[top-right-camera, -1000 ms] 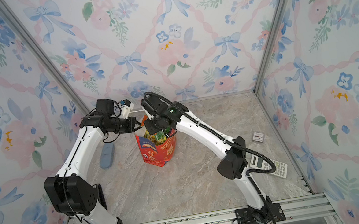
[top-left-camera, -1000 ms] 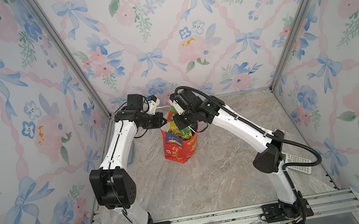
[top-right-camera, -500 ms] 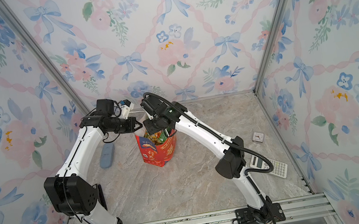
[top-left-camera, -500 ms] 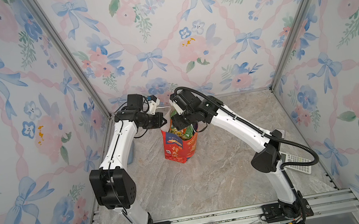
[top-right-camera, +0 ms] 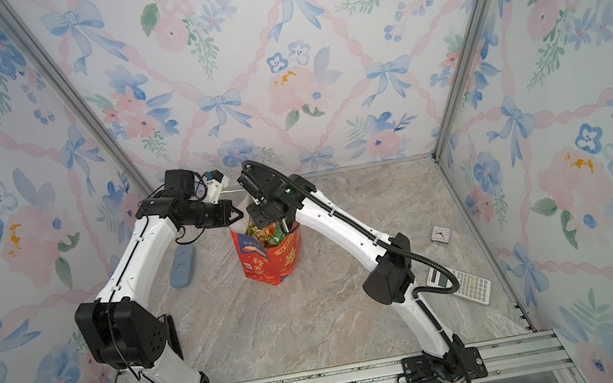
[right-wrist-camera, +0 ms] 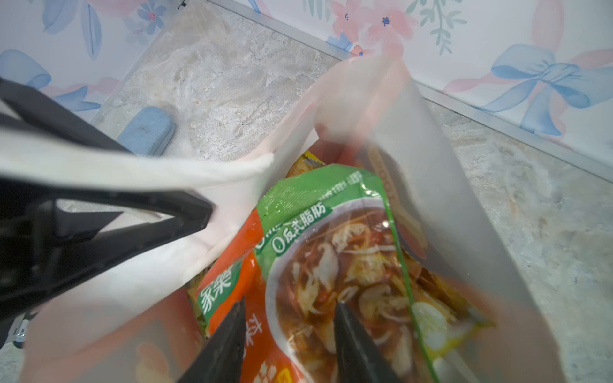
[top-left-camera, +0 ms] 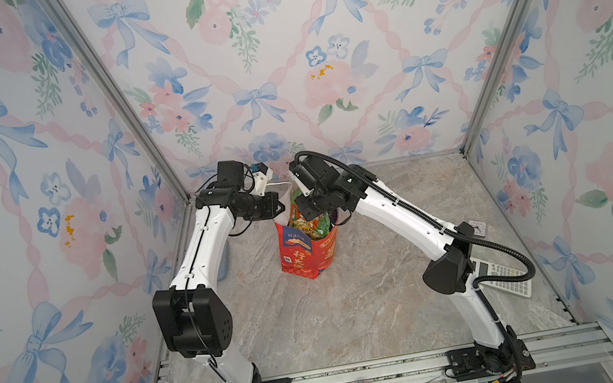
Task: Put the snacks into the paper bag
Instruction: 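Lower the soup packet into the bag mouth beside the left gripper, then open the right gripper and withdraw it while the left gripper releases the bag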
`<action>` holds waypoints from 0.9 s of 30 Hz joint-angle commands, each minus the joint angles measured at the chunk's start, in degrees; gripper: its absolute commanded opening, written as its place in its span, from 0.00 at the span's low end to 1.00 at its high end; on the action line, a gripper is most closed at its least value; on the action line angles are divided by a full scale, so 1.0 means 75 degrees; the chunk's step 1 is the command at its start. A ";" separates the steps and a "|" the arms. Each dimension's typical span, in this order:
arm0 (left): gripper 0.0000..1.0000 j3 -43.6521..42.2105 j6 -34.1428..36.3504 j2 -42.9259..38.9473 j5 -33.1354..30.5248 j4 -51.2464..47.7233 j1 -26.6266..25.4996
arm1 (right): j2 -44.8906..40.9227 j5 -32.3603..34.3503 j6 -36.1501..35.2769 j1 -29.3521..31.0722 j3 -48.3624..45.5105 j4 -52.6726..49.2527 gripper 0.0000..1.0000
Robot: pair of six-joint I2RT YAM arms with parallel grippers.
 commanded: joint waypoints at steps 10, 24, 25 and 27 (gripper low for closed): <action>0.00 -0.0143 0.0020 0.0118 0.0063 -0.0243 0.0017 | 0.1277 0.0394 -0.0048 0.0030 0.0375 -0.0344 0.46; 0.00 -0.0128 0.0004 0.0205 0.0140 -0.0245 0.0029 | -0.0572 -0.0723 0.0094 0.0024 0.0967 0.0237 0.70; 0.00 -0.0120 -0.0004 0.0210 0.0156 -0.0243 0.0029 | -0.0836 -0.0827 0.0096 0.0024 0.0836 0.0393 0.73; 0.00 -0.0103 -0.0014 0.0222 0.0177 -0.0243 0.0037 | -0.1360 -0.1112 0.0105 0.0036 0.0512 0.0776 0.78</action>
